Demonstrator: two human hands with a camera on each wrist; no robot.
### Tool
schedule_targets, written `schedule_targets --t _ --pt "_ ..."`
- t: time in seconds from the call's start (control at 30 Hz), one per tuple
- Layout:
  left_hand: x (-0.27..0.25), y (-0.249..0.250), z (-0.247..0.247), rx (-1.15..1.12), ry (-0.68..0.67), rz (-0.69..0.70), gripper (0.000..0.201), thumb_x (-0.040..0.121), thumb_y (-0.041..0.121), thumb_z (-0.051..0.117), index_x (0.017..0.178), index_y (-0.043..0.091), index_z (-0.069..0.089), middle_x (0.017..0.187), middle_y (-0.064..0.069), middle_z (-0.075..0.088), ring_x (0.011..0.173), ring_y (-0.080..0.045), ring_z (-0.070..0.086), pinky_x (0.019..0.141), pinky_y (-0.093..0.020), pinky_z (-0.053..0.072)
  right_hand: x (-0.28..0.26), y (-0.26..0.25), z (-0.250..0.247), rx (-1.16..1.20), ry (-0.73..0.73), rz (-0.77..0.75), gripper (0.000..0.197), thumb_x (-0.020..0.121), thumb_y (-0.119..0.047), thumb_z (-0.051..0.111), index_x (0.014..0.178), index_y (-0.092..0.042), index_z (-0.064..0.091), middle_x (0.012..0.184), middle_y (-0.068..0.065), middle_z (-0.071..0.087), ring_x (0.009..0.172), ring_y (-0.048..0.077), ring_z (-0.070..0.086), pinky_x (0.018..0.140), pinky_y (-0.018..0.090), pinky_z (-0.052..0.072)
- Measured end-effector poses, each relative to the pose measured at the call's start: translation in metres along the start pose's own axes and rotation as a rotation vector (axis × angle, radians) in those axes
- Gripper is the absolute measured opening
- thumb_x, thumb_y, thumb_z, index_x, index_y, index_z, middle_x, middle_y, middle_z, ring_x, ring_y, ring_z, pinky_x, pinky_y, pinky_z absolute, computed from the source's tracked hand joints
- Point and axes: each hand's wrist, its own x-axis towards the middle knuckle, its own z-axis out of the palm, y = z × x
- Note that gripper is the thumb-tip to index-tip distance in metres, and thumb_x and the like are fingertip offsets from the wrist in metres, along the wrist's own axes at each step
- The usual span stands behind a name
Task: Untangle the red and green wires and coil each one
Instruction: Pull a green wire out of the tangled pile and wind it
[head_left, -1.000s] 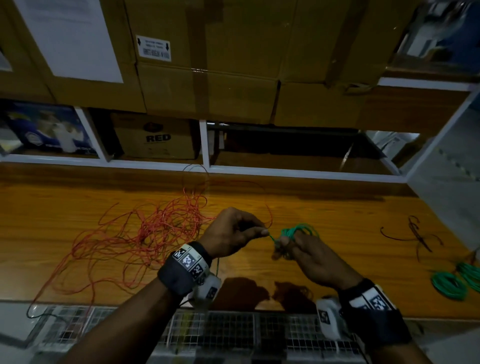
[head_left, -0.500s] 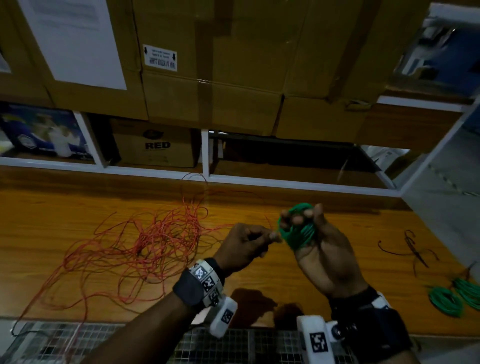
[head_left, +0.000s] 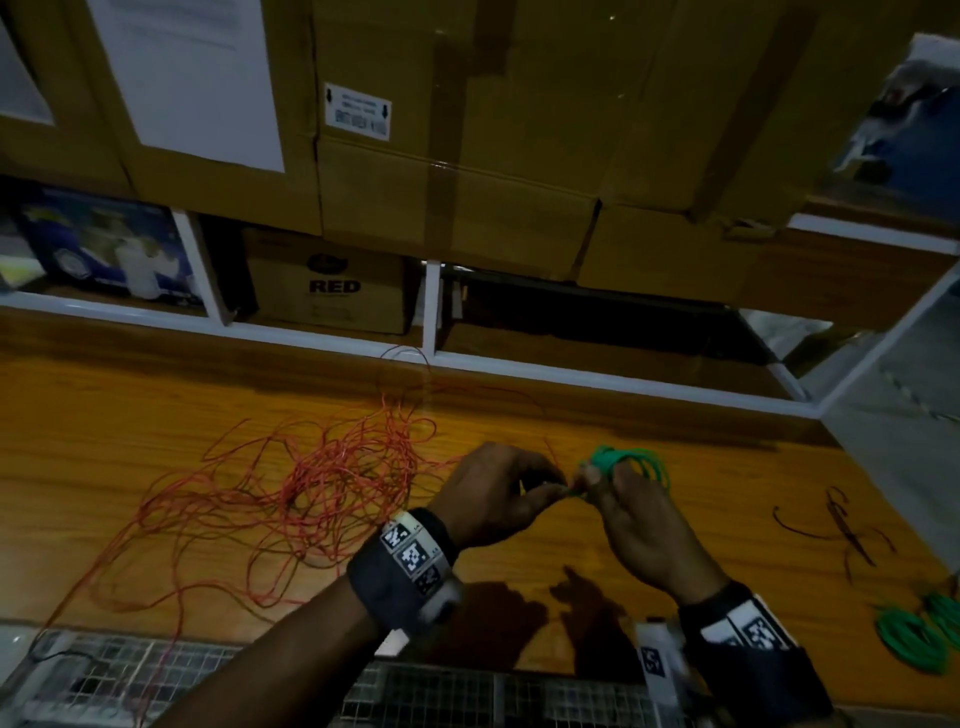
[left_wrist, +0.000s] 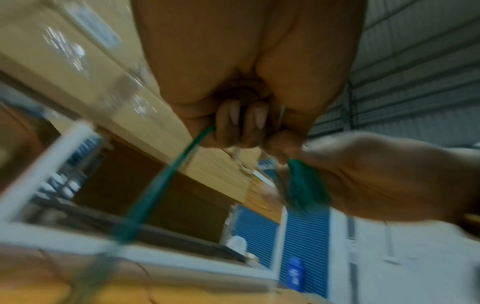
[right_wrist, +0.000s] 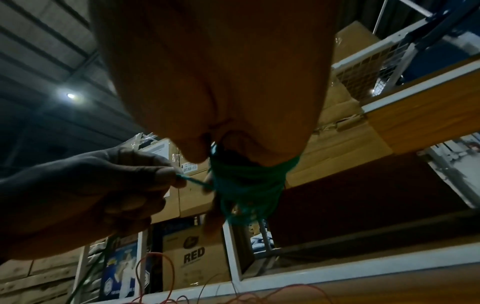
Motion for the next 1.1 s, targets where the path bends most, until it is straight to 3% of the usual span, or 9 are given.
schedule_targets --t 0.1,0.27,0.37,0.53,0.67,0.77,0.87,0.97,1.1 --pt "0.006 -0.006 -0.015 0.003 0.007 0.001 0.016 0.093 0.036 0.075 0.099 0.021 0.079 0.083 0.008 0.076 0.063 -0.005 0.067 0.056 -0.031 0.056 -0.003 -0.004 0.006 -0.037 -0.236 -0.007 0.043 0.105 -0.050 0.037 0.091 -0.024 0.068 0.082 -0.012 0.056 0.080 -0.011 0.056 0.073 0.013 0.041" --pt "0.016 -0.022 -0.027 -0.245 -0.027 -0.062 0.010 0.088 0.020 0.080 0.096 0.015 0.080 0.088 0.001 0.079 0.078 -0.013 0.075 0.068 -0.048 0.063 -0.002 -0.012 0.010 0.398 -0.450 0.048 0.057 0.107 -0.051 0.038 0.095 -0.006 0.072 0.105 0.008 0.072 0.116 0.017 0.063 0.107 0.041 0.043" --pt "0.020 -0.023 -0.032 -0.386 0.014 -0.083 0.013 0.080 0.018 0.086 0.089 0.011 0.081 0.087 -0.003 0.079 0.081 -0.024 0.076 0.071 -0.056 0.061 -0.004 -0.022 0.008 0.681 -0.508 0.081 0.055 0.101 -0.049 0.050 0.105 0.004 0.063 0.098 0.018 0.071 0.114 0.031 0.066 0.103 0.049 0.048" --pt "0.027 -0.027 -0.019 -0.678 0.153 -0.111 0.006 0.085 0.011 0.079 0.087 0.005 0.078 0.070 0.002 0.073 0.052 -0.016 0.054 0.048 -0.026 0.044 -0.010 -0.037 0.004 1.477 -0.411 0.159 0.044 0.086 -0.039 0.081 0.104 -0.001 0.065 0.088 0.017 0.068 0.104 0.034 0.068 0.094 0.042 0.055" --pt "0.015 -0.019 0.025 -0.711 0.163 -0.130 0.014 0.098 0.015 0.069 0.101 0.005 0.079 0.066 0.002 0.069 0.049 -0.011 0.049 0.049 -0.023 0.040 0.007 -0.055 -0.022 1.814 -0.078 -0.041 0.029 0.107 -0.031 0.052 0.104 -0.009 0.070 0.105 0.008 0.072 0.118 0.025 0.066 0.102 0.036 0.054" --pt "0.010 -0.016 0.043 -0.625 0.157 -0.166 0.020 0.100 0.024 0.068 0.104 0.009 0.080 0.064 0.001 0.067 0.057 -0.017 0.059 0.056 -0.030 0.048 0.027 -0.047 -0.033 1.569 0.333 -0.012 0.032 0.111 -0.033 0.035 0.101 -0.017 0.061 0.104 0.001 0.072 0.115 0.021 0.063 0.097 0.030 0.053" --pt "0.005 -0.017 0.040 -0.375 0.140 -0.130 0.028 0.101 0.039 0.064 0.101 0.016 0.080 0.064 0.004 0.069 0.057 -0.009 0.063 0.058 -0.029 0.052 0.033 -0.011 -0.017 0.805 0.591 -0.072 0.026 0.109 -0.040 0.039 0.111 -0.031 0.064 0.116 -0.001 0.073 0.089 0.021 0.063 0.080 0.029 0.051" --pt "0.000 -0.015 0.031 -0.166 0.123 -0.093 0.032 0.100 0.048 0.060 0.104 0.022 0.080 0.068 0.008 0.072 0.060 -0.005 0.065 0.057 -0.030 0.055 0.030 0.018 0.001 0.296 0.475 -0.055 0.020 0.109 -0.037 0.041 0.116 -0.039 0.060 0.117 -0.009 0.068 0.093 0.012 0.062 0.083 0.038 0.049" --pt "-0.002 -0.018 0.012 0.046 0.178 -0.066 0.030 0.099 0.047 0.060 0.102 0.025 0.080 0.080 0.010 0.076 0.066 -0.003 0.066 0.059 -0.033 0.057 0.011 0.026 0.008 0.211 -0.084 -0.005 0.039 0.101 -0.058 0.040 0.098 -0.027 0.064 0.092 -0.021 0.064 0.088 0.001 0.061 0.080 0.036 0.046"
